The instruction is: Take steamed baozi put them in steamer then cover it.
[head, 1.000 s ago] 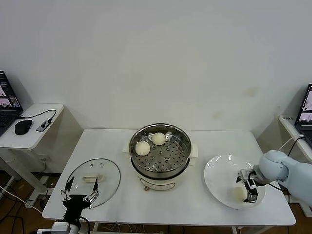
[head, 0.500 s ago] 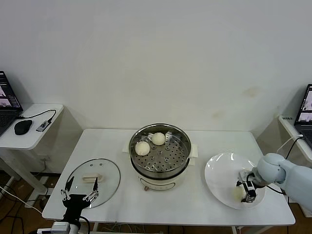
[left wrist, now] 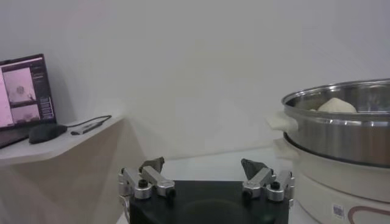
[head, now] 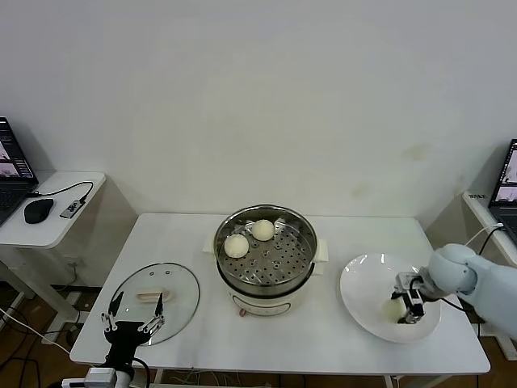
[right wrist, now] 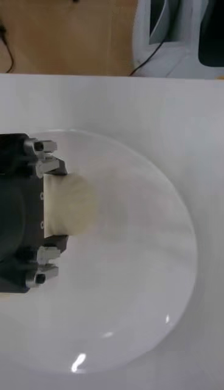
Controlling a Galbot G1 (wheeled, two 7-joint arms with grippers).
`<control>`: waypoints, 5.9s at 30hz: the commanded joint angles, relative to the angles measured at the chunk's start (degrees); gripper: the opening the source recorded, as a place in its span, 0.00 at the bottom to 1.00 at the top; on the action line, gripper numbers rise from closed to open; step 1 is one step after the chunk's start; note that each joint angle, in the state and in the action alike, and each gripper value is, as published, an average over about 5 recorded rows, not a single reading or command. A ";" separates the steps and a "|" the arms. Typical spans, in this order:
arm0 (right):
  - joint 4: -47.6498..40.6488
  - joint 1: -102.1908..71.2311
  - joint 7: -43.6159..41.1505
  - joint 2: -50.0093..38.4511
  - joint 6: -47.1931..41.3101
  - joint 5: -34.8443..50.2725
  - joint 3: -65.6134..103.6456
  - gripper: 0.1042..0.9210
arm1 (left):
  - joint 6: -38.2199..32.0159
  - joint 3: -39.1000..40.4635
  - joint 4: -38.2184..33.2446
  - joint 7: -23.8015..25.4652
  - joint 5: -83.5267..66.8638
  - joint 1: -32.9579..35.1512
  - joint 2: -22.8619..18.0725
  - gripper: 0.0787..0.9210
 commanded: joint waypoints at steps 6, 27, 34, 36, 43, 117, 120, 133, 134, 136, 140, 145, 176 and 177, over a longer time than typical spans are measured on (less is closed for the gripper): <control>-1.43 20.11 -4.41 2.07 1.18 7.15 -4.70 0.61 | 0.10 0.13 -0.18 0.02 -0.06 -0.22 0.31 0.88; -5.15 40.53 0.20 32.73 12.34 20.60 -22.86 0.61 | 0.07 -1.08 -0.62 -0.04 -0.23 -0.04 -0.08 0.88; -8.97 39.42 -0.42 41.22 21.55 15.49 -27.10 0.62 | 0.10 -1.85 -1.32 -0.04 -0.37 0.07 -0.46 0.88; -10.18 38.88 -0.66 42.94 24.20 13.45 -28.42 0.62 | 0.12 -1.93 -1.43 -0.04 -0.40 -0.03 -0.69 0.88; -12.83 36.63 -1.28 47.52 29.96 7.09 -30.29 0.62 | 0.19 -2.02 -1.50 -0.05 -0.53 -0.38 -1.05 0.88; -0.40 7.70 -3.49 -5.47 0.06 -2.62 -2.27 0.88 | 0.29 1.92 2.45 -0.03 -0.26 -3.47 1.97 0.88; -3.77 1.42 -3.48 -4.36 0.55 -4.71 3.17 0.88 | 0.33 1.72 2.22 -0.01 -0.14 -3.14 1.86 0.88; -14.08 -9.81 -2.08 2.95 1.56 -9.73 15.90 0.88 | 0.31 0.40 1.67 0.03 -0.05 -2.01 1.66 0.88; -14.87 -10.01 -2.08 3.68 1.71 -9.93 16.20 0.88 | 0.32 0.35 1.63 0.04 -0.04 -1.95 1.63 0.88; -15.98 -10.33 -2.18 4.89 1.92 -10.25 16.48 0.88 | 0.34 0.26 1.56 0.05 -0.02 -1.86 1.57 0.88; -17.26 -11.07 -2.02 6.84 2.17 -10.88 16.59 0.88 | 0.37 0.14 1.44 0.07 0.00 -1.76 1.50 0.88; -19.08 -11.02 -1.21 9.30 2.59 -11.46 16.80 0.88 | 0.42 0.14 1.58 0.05 0.03 -1.85 1.43 0.88; -18.17 -7.23 -1.14 8.98 1.71 -11.72 14.59 0.66 | 0.41 0.11 2.20 0.08 -0.01 -2.04 1.35 0.88; -17.36 -5.90 -1.28 8.23 1.53 -11.04 13.49 0.66 | 0.42 0.11 2.23 0.08 -0.02 -2.08 1.38 0.88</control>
